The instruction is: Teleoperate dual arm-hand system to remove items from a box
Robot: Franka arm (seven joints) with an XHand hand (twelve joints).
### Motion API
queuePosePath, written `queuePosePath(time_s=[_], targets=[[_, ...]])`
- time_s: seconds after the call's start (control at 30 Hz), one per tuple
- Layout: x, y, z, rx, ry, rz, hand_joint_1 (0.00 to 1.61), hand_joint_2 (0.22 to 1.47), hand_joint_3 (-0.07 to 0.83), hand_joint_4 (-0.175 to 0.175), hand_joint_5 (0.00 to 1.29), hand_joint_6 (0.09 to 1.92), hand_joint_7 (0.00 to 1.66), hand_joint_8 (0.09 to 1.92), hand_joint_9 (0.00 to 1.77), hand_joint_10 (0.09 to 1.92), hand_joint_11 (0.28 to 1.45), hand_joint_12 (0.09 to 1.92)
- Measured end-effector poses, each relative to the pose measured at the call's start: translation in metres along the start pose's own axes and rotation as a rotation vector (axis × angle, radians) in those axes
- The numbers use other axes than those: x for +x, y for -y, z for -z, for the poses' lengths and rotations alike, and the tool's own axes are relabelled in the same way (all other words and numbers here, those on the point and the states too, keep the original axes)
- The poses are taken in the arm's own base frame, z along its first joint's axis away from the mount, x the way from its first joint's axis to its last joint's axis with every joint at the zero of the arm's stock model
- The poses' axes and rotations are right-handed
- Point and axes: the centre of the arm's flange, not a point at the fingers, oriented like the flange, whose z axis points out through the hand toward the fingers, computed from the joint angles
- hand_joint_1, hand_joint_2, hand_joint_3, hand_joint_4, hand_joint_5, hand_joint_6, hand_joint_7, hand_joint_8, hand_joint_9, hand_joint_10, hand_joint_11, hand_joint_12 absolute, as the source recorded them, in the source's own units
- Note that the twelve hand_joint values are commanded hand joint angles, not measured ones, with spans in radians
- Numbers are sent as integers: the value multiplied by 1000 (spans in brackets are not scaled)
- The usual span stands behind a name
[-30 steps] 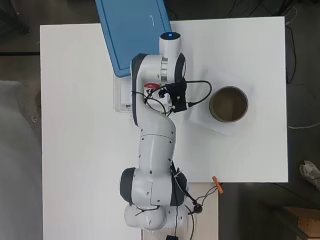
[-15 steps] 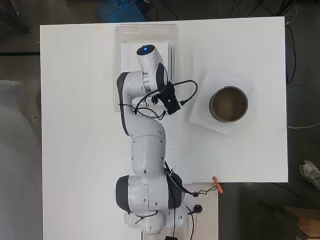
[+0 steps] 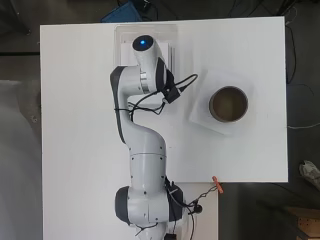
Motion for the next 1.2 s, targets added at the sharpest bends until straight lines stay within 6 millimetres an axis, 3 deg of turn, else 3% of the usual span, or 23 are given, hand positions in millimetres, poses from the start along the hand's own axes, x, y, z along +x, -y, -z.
queuePosePath(time_s=[0.03,0.1,0.17,0.27,0.33,0.43,0.5,0.57,0.7,0.77,0.83,0.9,0.97,1.13,1.2], targets=[[-16,6,6,-8,-21,-41,935,1206,-1,175,798,1255,1063,1920,1371,1920,1054,1920],[-73,25,17,-30,-60,-168,935,1206,0,175,798,1253,1098,1920,1376,1920,1047,1920],[-133,37,14,-33,-80,-279,932,1209,0,175,794,1259,1126,1919,1382,1920,1044,1920],[-255,64,-29,25,-148,-516,931,1211,0,175,789,1265,1114,1792,1346,1891,986,1899],[-321,95,-59,62,-181,-662,930,1213,1,175,786,1274,1074,1732,1299,1862,935,1875],[-359,131,-64,61,-189,-766,925,1218,0,175,778,1287,1070,1831,1298,1896,932,1881],[-364,143,-63,50,-197,-785,923,1221,0,175,774,1293,1084,1909,1321,1914,947,1895],[-348,138,-59,39,-208,-745,921,1223,0,175,771,1302,1120,1920,1368,1920,984,1902],[-293,92,-68,63,-235,-602,918,1225,0,175,766,1311,1176,1920,1436,1920,1048,1910],[-262,61,-90,116,-236,-538,916,1227,1,175,762,1320,1204,1920,1465,1920,1082,1911],[-245,36,-122,179,-223,-509,914,1229,1,175,759,1329,1230,1920,1487,1920,1106,1906],[-250,20,-145,203,-202,-523,913,1229,0,175,757,1331,1243,1920,1498,1920,1116,1901],[-257,16,-154,171,-165,-551,913,1229,0,175,758,1327,1251,1920,1502,1920,1108,1901],[-271,28,-146,111,-133,-692,922,1219,-2,175,779,1294,1302,1920,1532,1920,1111,1904],[-265,33,-128,83,-153,-698,929,1212,-2,175,793,1279,1320,1920,1545,1920,1122,1894]])
